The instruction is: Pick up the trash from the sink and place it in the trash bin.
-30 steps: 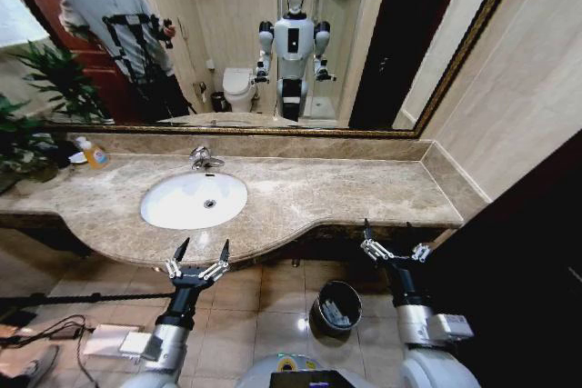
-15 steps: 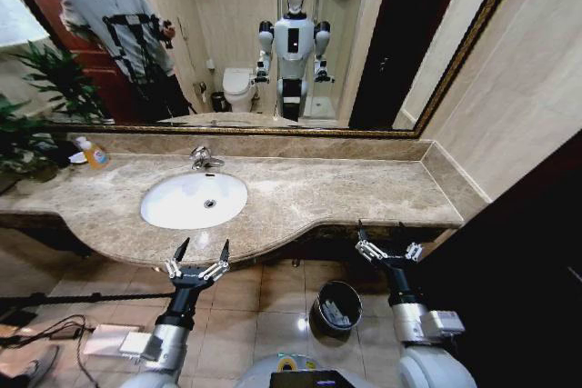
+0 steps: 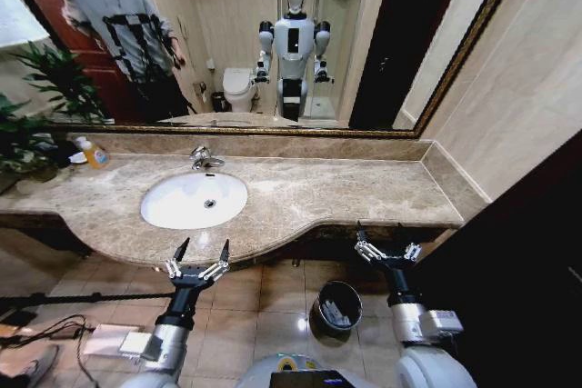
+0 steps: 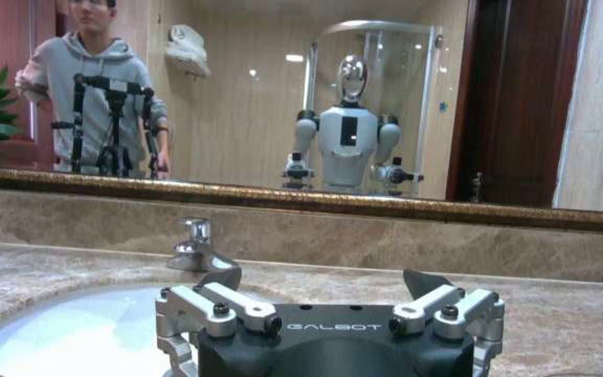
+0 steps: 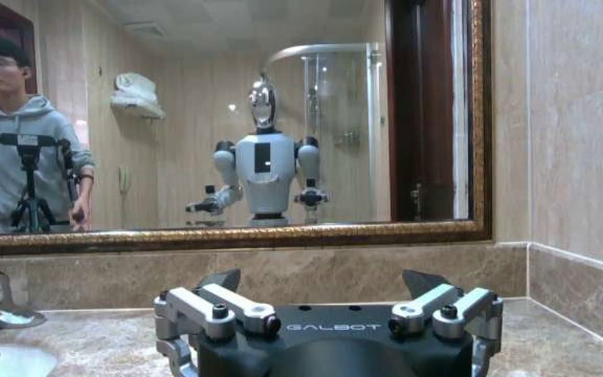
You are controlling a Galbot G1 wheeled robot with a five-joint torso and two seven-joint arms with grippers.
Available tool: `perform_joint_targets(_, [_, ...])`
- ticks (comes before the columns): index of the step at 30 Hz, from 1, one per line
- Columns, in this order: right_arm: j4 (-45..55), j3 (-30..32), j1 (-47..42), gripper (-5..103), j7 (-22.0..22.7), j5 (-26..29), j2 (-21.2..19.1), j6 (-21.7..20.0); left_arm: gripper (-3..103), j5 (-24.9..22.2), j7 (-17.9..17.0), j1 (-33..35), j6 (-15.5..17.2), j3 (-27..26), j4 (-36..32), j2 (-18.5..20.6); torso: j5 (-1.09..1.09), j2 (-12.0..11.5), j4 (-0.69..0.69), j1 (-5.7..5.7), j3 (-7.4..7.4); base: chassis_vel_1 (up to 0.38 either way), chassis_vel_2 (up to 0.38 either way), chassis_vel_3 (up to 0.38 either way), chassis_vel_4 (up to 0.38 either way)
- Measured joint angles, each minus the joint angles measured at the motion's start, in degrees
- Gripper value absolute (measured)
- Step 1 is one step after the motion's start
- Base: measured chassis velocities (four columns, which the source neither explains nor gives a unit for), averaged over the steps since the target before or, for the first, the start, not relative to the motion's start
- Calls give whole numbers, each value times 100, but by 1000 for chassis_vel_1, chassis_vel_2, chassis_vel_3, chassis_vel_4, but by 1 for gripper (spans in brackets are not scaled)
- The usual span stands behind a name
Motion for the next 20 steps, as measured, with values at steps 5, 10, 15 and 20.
perform_joint_targets(5, [-3,0,0,100,2,2,0,1,100,0,0,0,0,0,0,0,0,0,0,0,0,0,0,0,0])
perform_joint_targets(10, [-5,1,0,100,3,3,0,1,100,0,0,0,0,0,0,0,0,0,0,0,0,0,0,0,0])
perform_joint_targets(15, [-5,2,0,100,4,4,0,3,100,0,0,0,0,0,0,0,0,0,0,0,0,0,0,0,0])
perform_joint_targets(20, [-6,2,1,100,6,6,0,4,100,0,0,0,0,0,0,0,0,0,0,0,0,0,0,0,0])
